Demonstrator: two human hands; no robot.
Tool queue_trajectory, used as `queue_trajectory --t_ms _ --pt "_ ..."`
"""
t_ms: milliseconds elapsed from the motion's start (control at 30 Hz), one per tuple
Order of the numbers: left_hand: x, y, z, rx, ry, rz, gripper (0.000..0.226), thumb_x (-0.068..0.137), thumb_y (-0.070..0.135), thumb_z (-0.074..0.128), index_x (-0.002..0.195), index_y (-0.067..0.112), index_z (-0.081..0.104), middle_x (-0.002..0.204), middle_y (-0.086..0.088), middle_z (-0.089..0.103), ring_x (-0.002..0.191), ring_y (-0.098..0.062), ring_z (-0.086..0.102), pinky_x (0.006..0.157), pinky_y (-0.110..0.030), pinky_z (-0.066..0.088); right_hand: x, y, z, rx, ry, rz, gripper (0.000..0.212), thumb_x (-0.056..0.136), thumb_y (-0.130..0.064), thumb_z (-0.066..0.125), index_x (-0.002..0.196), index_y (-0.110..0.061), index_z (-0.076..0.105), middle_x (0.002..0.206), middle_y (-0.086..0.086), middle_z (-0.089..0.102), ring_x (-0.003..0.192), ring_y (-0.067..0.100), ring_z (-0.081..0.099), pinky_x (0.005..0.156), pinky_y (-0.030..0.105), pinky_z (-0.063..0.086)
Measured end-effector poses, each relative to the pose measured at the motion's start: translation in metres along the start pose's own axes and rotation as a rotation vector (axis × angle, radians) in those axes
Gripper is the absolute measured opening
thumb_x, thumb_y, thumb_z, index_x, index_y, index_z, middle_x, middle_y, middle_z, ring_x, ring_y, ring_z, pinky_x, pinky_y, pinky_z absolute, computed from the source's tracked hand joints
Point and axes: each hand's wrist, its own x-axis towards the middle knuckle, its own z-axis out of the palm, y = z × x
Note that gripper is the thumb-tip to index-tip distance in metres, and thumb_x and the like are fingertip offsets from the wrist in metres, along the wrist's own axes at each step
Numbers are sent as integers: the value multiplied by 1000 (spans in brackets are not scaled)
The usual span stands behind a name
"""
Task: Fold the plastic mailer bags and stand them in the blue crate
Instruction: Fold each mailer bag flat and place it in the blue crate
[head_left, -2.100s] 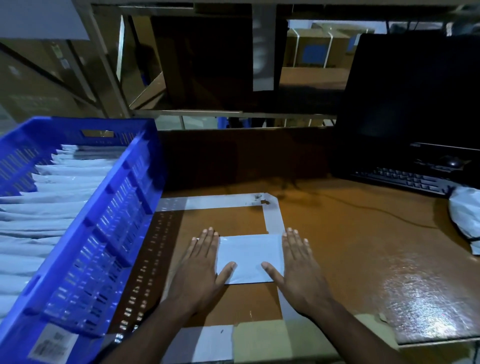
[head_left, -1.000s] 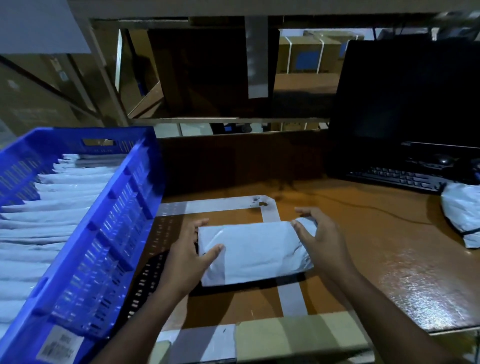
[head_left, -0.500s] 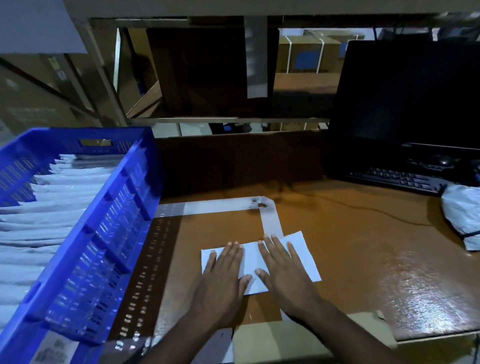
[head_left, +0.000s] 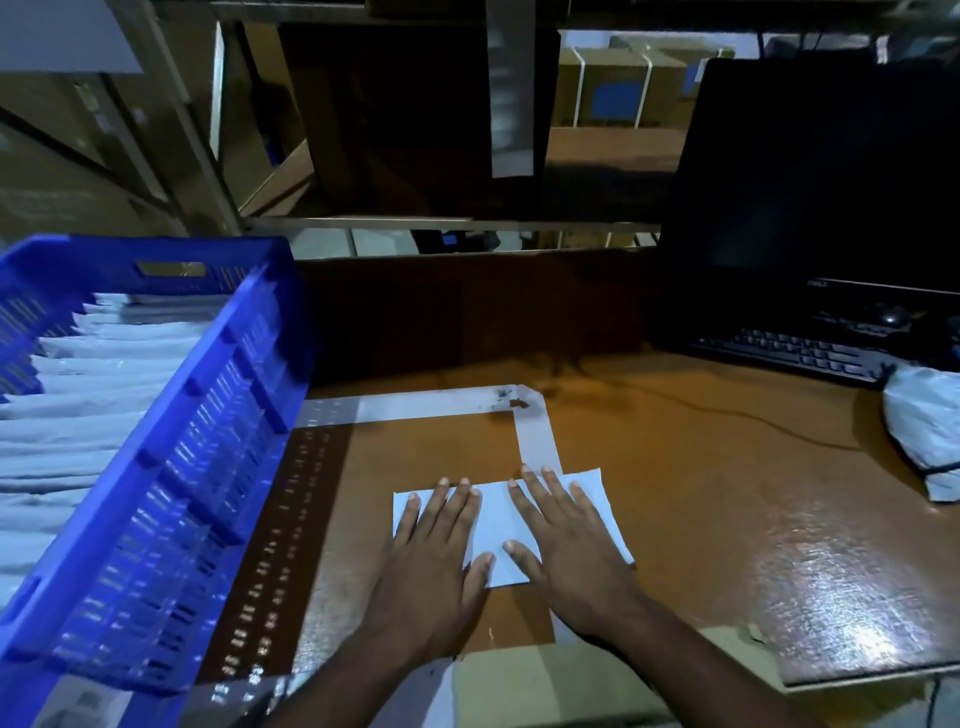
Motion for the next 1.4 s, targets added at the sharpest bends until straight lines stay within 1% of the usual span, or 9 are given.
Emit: queue_trajectory --t_ms 233,467,667,900,1033,1167,1233,1300,1400 --pt "-3 -1 4 3 28 -55 89 90 72 -11 163 22 1 169 6 -8 154 -8 -16 125 -41 -2 -17 9 -4 -21 20 134 86 90 -83 3 156 -33 -19 160 -10 -32 145 6 -32 117 27 -20" --pt "-11 -10 -4 42 43 -125 96 89 82 1 163 22 4 170 6 -5 155 -10 -11 124 -44 -9 -27 22 -3 -43 22 246 93 86 -83 -10 158 -24 -15 163 -7 -23 148 9 -27 123 39 -14" --pt "-15 -14 -12 63 7 -209 115 70 90 -23 161 21 -12 166 5 -20 153 -12 -22 122 -48 -19 -26 19 -5 -47 63 289 100 83 -84 -14 160 -22 -5 166 -5 -13 151 11 -18 123 42 -15" --pt "-1 -8 -11 25 12 -15 98 86 80 -18 162 22 0 166 9 -12 155 -9 -13 124 -45 -6 -8 -15 3 -34 105 67 82 100 -72 10 160 -17 19 167 -1 9 154 14 3 122 46 2" --pt "-5 -13 -7 53 -23 -25 100 82 80 -22 162 23 -5 167 8 -15 154 -8 -17 125 -45 -5 -15 -3 6 16 59 130 91 87 -78 -16 160 -25 -6 165 -10 -16 150 5 -19 124 42 -8" --pt "-13 -22 -16 27 -46 -59 104 77 81 -28 162 25 -7 167 10 -16 153 -6 -17 127 -39 -5 -25 12 -3 4 76 198 91 89 -77 -10 161 -23 -1 167 -8 -6 151 4 -12 124 35 -12" --pt "-14 -24 -25 -12 -47 -98 87 91 75 -8 162 26 2 170 10 -1 156 -7 -2 127 -35 2 -23 8 -11 52 70 220 88 92 -76 1 161 -23 7 167 -8 3 153 6 -3 124 34 -9" --pt "-10 -25 -38 -87 -2 -145 67 102 62 33 160 31 19 164 10 26 150 -13 24 123 -35 21 -19 3 -19 87 79 227 78 98 -70 19 160 -24 14 166 -8 14 153 8 8 125 34 -2" --pt "0 -26 -56 -111 -50 -159 68 94 52 64 152 35 33 149 9 43 137 -18 37 112 -38 34 -18 -3 -27 67 66 205 71 100 -59 37 159 -26 15 165 -7 22 153 13 14 125 36 4"
